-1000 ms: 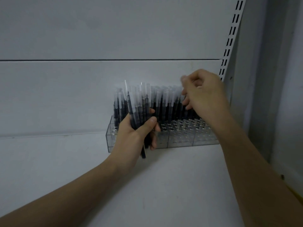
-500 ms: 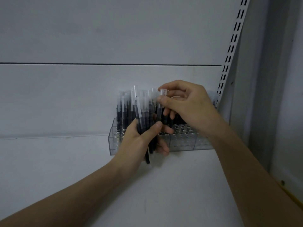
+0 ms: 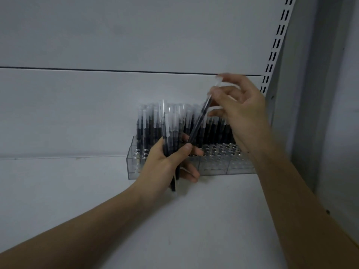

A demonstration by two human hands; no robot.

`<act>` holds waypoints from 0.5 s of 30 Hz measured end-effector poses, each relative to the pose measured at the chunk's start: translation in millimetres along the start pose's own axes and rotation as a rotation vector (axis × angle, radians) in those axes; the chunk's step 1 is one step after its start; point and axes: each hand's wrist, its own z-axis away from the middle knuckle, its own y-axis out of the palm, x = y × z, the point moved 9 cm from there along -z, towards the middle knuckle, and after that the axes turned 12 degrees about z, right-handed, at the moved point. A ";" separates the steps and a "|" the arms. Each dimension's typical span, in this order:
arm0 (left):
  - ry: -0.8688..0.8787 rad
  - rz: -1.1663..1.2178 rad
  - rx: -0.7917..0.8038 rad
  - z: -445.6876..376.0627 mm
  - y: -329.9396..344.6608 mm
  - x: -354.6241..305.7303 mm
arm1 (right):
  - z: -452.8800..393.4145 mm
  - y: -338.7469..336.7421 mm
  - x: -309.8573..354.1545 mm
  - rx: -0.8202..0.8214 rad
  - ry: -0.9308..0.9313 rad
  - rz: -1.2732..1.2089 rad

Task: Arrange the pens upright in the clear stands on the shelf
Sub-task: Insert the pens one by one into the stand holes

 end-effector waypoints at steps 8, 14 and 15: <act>0.038 -0.048 -0.029 -2.0 -4.9 -1.3 | -6.8 -30.2 4.9 -0.159 -0.137 0.416; 0.061 -0.103 -0.016 -0.1 -2.5 -4.1 | -6.4 -20.5 -1.1 -0.079 -0.128 0.494; 0.067 -0.103 -0.017 -0.2 -2.7 -4.2 | -6.1 -20.1 -0.8 -0.073 -0.132 0.498</act>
